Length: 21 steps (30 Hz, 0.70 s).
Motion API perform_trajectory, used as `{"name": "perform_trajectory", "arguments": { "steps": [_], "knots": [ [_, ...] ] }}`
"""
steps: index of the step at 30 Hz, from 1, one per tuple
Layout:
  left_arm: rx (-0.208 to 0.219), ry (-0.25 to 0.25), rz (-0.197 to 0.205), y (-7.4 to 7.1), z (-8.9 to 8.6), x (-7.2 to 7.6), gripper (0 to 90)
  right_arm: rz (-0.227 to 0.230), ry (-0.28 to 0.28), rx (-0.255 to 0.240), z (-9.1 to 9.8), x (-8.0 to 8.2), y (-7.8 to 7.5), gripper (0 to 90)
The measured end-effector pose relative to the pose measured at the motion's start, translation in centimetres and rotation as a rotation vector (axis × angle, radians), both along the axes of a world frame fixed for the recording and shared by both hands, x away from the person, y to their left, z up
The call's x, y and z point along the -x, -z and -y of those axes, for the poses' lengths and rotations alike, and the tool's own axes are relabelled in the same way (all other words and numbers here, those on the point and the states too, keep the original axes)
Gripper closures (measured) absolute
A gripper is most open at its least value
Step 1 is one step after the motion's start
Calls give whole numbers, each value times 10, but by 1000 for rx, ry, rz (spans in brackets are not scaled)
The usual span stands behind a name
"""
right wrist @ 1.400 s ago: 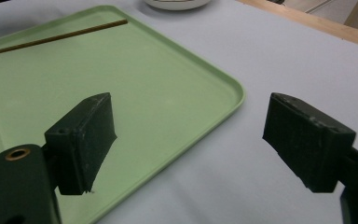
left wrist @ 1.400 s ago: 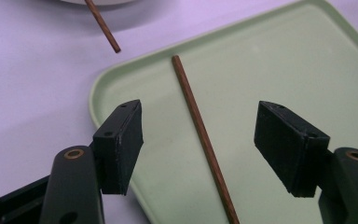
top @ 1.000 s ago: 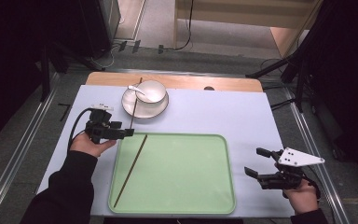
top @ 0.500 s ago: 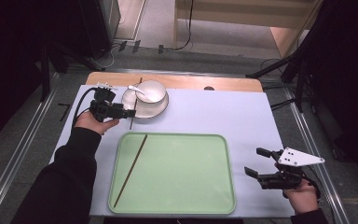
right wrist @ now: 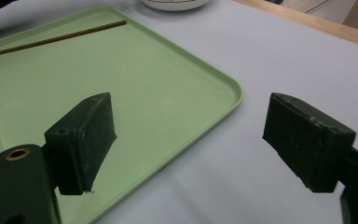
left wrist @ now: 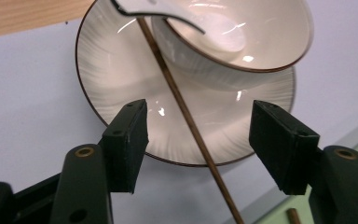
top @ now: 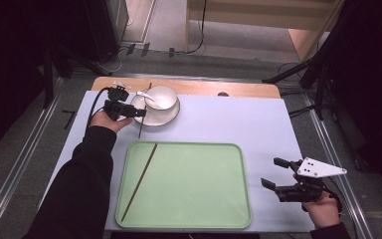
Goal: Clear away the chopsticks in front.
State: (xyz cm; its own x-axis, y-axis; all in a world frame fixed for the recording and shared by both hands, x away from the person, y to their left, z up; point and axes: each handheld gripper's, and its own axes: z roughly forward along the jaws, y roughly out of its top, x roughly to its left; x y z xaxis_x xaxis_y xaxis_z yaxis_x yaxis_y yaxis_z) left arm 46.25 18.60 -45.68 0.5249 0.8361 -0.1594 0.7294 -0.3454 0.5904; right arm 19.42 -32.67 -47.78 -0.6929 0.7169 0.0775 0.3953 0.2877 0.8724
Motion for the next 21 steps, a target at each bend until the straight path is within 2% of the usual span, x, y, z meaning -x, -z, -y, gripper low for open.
{"name": "perform_trajectory", "arguments": {
  "steps": [2, 6, 11, 14, 15, 19, 21],
  "knots": [
    [-14, -9, -5, 6, 1, -4, 413, -4, 3, 0, 0, 0, 0, 173],
    [21, -55, -37, 13, 4, -10, 469, -4, 3, 0, 0, 1, 0, 173],
    [-24, -63, -39, 21, 10, -12, 534, -7, 5, -1, 0, 1, 0, 173],
    [-17, -75, -40, 25, 12, -14, 567, -9, 4, 0, 0, 1, 1, 173],
    [1, -90, -37, 27, 12, -16, 597, -7, 5, -2, 0, 2, 0, 173],
    [21, -112, -48, 29, 14, -18, 621, -3, 7, -1, 1, 2, 0, 173],
    [2, -123, -51, 31, 16, -19, 659, -3, 6, -1, 1, 2, 0, 173]
  ]
}}
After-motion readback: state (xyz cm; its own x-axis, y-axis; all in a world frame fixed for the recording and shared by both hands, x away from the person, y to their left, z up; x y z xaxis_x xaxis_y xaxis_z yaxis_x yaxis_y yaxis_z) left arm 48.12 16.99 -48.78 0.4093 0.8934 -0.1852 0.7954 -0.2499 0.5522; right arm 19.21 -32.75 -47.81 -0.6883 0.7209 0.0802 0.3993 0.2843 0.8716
